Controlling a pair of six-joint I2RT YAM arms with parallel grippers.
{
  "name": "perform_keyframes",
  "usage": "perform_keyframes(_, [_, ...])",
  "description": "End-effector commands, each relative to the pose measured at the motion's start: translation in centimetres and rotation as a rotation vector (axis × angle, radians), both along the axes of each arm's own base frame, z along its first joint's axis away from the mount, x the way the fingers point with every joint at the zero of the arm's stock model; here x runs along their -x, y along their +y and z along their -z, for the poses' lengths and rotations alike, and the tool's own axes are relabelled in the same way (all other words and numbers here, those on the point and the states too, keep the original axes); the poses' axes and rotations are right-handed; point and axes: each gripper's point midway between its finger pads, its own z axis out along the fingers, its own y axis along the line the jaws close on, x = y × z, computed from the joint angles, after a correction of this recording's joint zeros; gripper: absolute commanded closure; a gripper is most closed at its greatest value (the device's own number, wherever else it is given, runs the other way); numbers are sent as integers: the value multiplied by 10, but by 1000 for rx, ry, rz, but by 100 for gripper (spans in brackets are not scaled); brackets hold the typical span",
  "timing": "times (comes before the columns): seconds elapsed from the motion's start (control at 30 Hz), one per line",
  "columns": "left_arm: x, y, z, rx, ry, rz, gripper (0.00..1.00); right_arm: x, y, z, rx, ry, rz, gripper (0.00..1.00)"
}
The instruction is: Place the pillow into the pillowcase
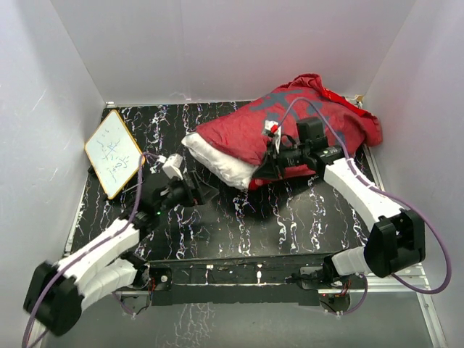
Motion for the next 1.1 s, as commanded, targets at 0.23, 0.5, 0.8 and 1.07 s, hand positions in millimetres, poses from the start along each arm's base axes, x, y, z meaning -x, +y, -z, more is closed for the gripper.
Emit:
perform_keyframes(0.23, [35, 46, -85, -255, -438, 116, 16, 1, 21, -142, -250, -294, -137, 92])
perform_keyframes(0.5, [-13, 17, -105, -697, -956, 381, 11, 8, 18, -145, -238, -299, -144, 92])
perform_keyframes(0.8, [-82, -6, -97, -955, -1142, 376, 8, 14, 16, -143, -240, -284, -158, 92])
perform_keyframes(1.07, [-113, -47, -74, -850, -1063, 390, 39, 15, 34, -162, -250, -308, -212, 92])
